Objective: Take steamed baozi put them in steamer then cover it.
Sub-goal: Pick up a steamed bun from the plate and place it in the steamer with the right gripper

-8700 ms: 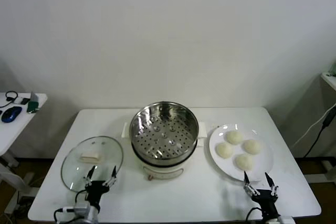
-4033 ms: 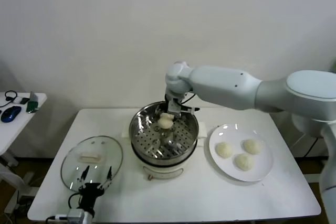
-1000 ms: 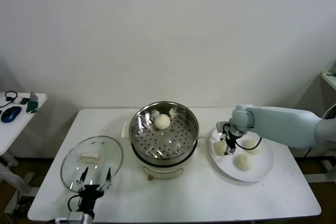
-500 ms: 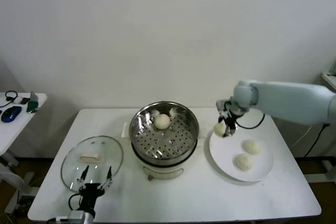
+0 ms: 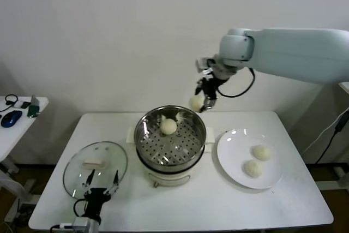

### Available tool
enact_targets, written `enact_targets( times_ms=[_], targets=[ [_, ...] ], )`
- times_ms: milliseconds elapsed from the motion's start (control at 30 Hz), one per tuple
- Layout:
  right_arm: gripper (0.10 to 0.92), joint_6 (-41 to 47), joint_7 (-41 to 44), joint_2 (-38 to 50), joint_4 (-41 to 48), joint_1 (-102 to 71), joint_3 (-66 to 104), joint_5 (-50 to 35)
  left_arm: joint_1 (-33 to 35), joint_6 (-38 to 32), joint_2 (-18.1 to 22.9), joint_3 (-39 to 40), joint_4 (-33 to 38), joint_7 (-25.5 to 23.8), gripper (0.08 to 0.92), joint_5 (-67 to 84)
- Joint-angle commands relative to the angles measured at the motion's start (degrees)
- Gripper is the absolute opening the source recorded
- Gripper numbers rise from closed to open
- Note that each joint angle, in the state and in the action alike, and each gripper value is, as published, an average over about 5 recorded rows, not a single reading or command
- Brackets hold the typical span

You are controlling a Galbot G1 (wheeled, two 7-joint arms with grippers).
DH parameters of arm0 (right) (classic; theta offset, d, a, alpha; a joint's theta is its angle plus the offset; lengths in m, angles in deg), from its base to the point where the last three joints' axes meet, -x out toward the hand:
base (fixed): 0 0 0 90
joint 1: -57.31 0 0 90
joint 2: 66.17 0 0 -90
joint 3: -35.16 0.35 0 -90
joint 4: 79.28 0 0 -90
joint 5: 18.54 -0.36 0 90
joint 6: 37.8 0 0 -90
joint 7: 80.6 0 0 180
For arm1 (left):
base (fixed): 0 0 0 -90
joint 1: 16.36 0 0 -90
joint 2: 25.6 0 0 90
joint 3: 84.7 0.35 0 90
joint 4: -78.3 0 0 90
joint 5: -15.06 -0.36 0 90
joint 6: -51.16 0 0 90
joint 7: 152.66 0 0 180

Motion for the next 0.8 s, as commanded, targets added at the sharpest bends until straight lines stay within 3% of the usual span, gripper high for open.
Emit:
enact_targets(
  times_ms=[33,800],
  targets=[
    [0.696,3.12,-4.19,-11.03,-2.8,-3.24,2.81,-4.83,0.02,0.26,0.28,0.11,0.72,-0.1,0.823,0.04],
    [0.696,3.86,-7.58,-20.57,13.13,-20.87,2.24,10.31,-0.17,-0.19,0.0,-0.46,0.22,0.02,0.823,0.47]
  ],
)
